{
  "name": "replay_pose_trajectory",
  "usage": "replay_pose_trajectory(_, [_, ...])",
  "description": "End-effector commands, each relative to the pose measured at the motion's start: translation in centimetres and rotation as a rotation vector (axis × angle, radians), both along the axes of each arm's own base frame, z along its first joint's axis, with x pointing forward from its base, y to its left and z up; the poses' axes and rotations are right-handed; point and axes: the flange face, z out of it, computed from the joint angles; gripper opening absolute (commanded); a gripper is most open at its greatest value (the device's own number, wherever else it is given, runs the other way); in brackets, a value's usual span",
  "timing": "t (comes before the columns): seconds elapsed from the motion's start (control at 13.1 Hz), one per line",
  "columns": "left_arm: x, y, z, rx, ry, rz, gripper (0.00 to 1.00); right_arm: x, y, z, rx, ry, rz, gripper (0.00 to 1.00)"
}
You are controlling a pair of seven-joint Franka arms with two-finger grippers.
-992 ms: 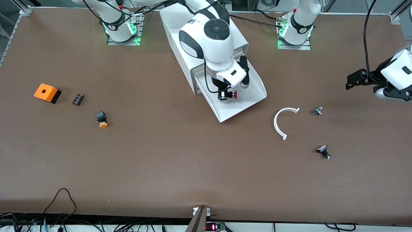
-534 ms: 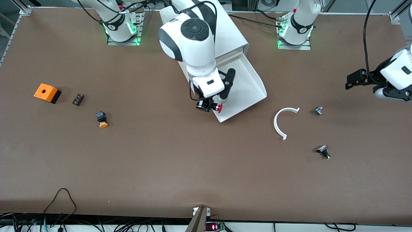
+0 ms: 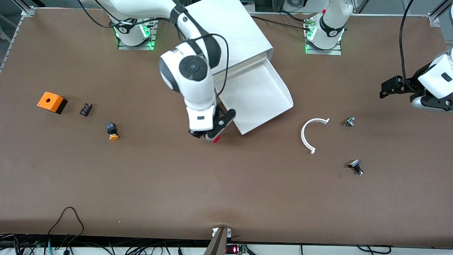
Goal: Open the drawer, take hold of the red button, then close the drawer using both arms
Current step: 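Lift the red button out and carry it beside the yellow button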
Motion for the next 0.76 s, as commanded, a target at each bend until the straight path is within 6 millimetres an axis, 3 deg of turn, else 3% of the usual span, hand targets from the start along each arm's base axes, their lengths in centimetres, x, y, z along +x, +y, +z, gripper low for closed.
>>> replay_pose_trajectory(0.0, [0.0,-1.6,0.7,0.005,0.002,-0.021,1.00,1.4,-6.7,-0.3,0.053,0.088,-0.177,0.19])
replay_pose_trajectory(0.08, [0.1,-1.6,1.0,0.005,-0.006,-0.021,1.00,2.1,-8.7,-0.8,0.059,0.121,-0.219,0.19])
replay_pose_trajectory(0.23, [0.2,-1.4,1.1,0.029,-0.011,-0.026,1.00,1.2,-10.3,-2.2,0.026,0.172,-0.273,0.19])
replay_pose_trajectory(0.53, [1.2,-1.3,0.8,0.029,-0.012,-0.041,1.00,0.3,-17.7,-8.1,-0.047,0.269,-0.476,0.20])
replay_pose_trajectory(0.69, [2.9,-1.3,-2.7,0.030,0.043,-0.039,1.00,-0.7,-22.4,-10.4,-0.016,0.224,-0.512,0.24])
